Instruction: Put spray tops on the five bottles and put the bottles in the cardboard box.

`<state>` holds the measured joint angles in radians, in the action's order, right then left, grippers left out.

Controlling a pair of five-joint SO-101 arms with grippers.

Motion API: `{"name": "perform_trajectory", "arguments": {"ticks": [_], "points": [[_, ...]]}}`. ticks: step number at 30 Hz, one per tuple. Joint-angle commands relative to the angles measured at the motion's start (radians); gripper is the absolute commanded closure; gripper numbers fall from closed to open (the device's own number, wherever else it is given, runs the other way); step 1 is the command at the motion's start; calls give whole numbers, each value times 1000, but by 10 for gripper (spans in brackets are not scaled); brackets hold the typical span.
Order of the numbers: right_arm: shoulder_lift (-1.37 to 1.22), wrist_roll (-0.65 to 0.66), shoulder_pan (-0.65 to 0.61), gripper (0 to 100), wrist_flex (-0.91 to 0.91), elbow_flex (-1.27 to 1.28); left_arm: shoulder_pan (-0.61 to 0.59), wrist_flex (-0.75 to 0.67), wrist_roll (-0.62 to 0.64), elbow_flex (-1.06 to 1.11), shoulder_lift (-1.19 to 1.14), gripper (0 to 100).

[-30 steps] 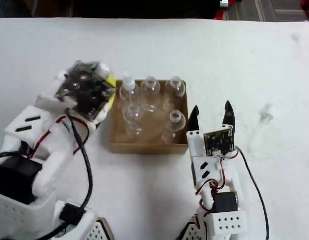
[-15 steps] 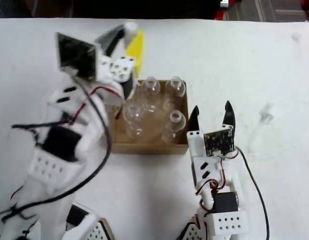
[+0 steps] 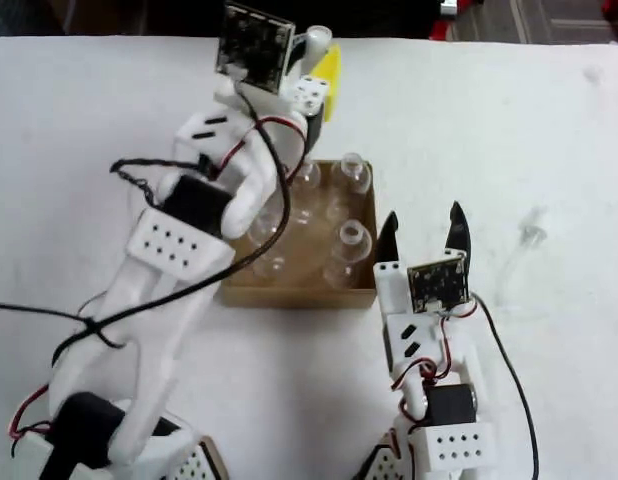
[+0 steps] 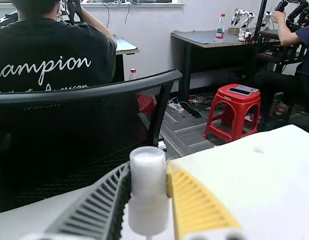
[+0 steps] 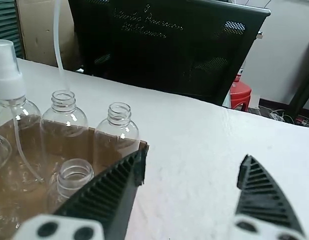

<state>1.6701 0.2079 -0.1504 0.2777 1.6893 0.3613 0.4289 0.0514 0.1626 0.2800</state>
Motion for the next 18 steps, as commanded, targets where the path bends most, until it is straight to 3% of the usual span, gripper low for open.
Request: {"name": "perform_trajectory", "arguments": {"ticks": [1, 18], "points": [[-2, 12, 4, 729, -1, 6, 2, -31, -44, -63, -15, 977], [-2, 12, 4, 729, -1, 6, -16, -31, -54, -58, -25, 977]]}}
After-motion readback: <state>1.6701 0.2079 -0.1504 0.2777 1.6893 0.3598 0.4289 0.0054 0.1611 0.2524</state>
